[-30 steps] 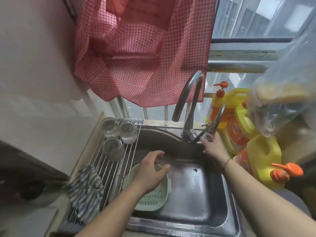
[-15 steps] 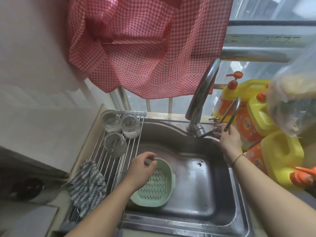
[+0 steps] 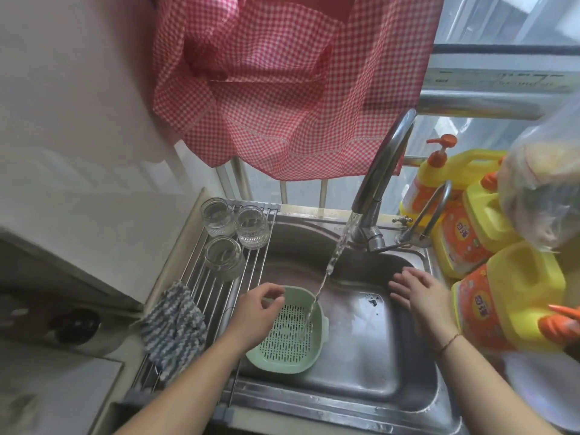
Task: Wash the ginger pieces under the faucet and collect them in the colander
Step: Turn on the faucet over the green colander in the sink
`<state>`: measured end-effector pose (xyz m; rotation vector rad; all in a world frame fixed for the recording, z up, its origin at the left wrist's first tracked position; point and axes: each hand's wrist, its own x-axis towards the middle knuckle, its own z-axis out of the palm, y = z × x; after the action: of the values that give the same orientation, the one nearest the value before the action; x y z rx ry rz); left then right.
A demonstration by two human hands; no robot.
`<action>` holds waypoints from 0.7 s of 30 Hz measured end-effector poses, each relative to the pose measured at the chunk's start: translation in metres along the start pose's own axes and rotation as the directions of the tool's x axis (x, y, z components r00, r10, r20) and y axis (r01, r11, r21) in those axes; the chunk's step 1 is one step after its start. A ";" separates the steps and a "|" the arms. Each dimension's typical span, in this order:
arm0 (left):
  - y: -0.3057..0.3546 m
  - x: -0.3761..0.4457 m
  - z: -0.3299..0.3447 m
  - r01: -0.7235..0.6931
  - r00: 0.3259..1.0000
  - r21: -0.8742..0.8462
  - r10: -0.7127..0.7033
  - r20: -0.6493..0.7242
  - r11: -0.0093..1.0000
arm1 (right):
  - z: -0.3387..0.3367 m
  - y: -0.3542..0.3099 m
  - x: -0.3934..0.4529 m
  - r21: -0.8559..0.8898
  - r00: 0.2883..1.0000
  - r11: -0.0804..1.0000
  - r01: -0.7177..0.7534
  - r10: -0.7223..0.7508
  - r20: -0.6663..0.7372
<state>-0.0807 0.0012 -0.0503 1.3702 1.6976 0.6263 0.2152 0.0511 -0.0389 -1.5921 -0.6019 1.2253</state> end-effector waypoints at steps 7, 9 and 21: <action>-0.002 -0.020 0.005 0.066 0.998 -0.070 -0.064 0.027 0.995 | -0.008 0.009 -0.031 -0.172 0.983 0.984 0.045 -0.013 0.183; -0.001 -0.023 0.007 0.094 0.996 -0.129 -0.093 0.012 0.987 | -0.005 0.005 -0.037 -0.214 0.974 0.971 0.105 -0.057 0.220; -0.035 -0.088 -0.038 0.140 0.961 -0.298 -0.202 -0.189 0.944 | 0.083 0.027 -0.126 -0.544 0.366 0.752 0.372 0.419 0.831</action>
<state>-0.1274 -0.0873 -0.0321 0.9681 1.7955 0.9049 0.0889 -0.0308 -0.0101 -1.2189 -2.0011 2.1114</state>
